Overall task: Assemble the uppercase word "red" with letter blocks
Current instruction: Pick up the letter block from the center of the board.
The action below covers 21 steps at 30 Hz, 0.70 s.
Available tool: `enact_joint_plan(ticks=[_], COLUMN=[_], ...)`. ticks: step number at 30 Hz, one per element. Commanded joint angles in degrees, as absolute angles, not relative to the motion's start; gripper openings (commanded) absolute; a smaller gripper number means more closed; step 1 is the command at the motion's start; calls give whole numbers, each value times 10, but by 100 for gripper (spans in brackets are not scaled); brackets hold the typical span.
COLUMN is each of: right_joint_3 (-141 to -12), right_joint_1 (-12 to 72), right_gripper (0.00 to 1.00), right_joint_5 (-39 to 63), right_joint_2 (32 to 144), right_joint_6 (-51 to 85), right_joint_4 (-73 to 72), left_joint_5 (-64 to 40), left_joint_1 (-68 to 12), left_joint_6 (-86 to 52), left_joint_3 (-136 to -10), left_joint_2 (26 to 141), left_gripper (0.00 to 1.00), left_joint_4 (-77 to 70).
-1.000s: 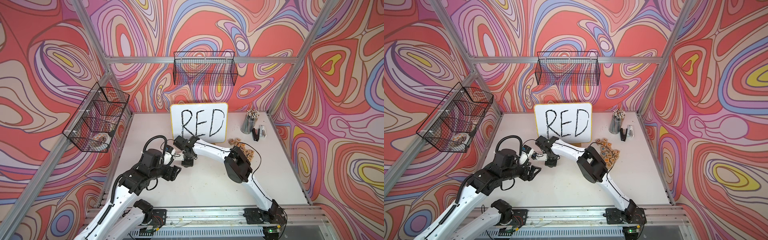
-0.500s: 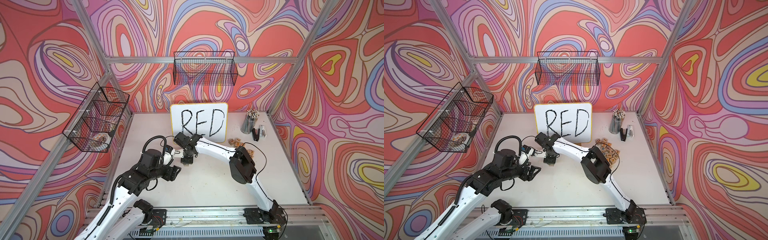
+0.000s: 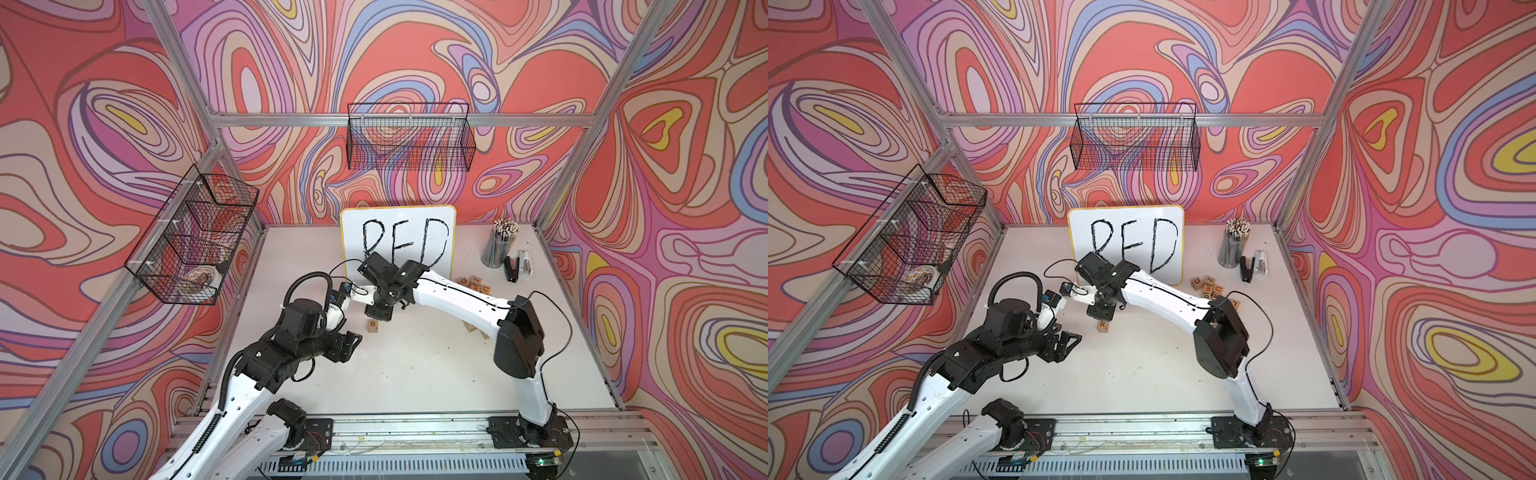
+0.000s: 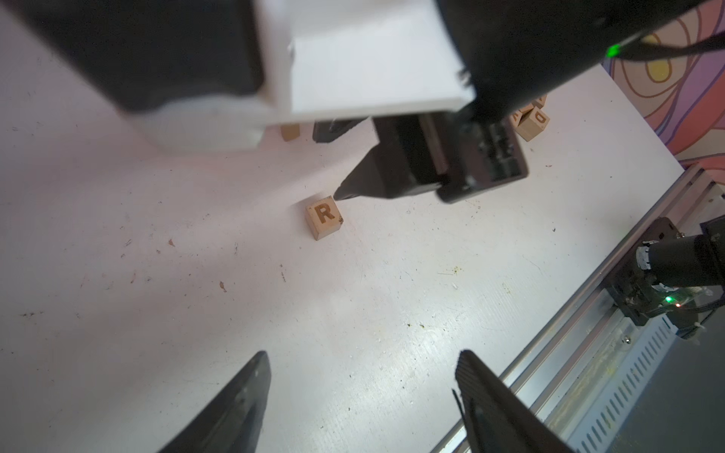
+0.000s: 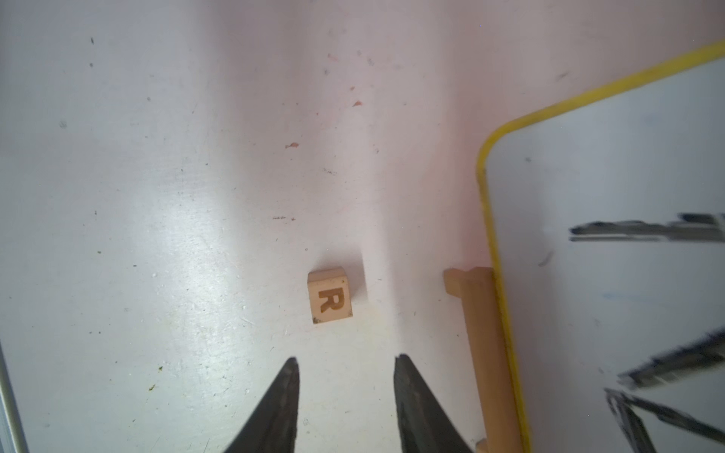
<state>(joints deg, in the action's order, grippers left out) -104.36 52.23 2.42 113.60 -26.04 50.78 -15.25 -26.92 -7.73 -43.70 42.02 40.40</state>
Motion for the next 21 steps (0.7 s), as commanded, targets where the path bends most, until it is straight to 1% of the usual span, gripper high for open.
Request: enact_joint_plan(ticks=[1, 6, 10, 15, 21], right_joint_3=[-978, -864, -793, -737, -700], right_joint_1=[514, 487, 441, 372, 291], right_gripper=[41, 40, 39, 39, 38], right_joint_5=[-16, -30, -38, -39, -58], right_joint_2=[1068, 965, 896, 826, 788], right_joint_6=[-168, -77, -14, 49, 103], right_joint_4=[435, 380, 358, 356, 391], left_joint_5=[-160, -166, -170, -186, -199], left_joint_1=[-269, -268, -269, -268, -272], left_joint_6=[-76, -74, -72, -72, -64], left_joint_3=[-433, -438, -440, -446, -469], left_joint_2=[417, 426, 436, 446, 473], left_gripper=[77, 77, 76, 76, 76], left_joint_4=[398, 400, 399, 388, 359])
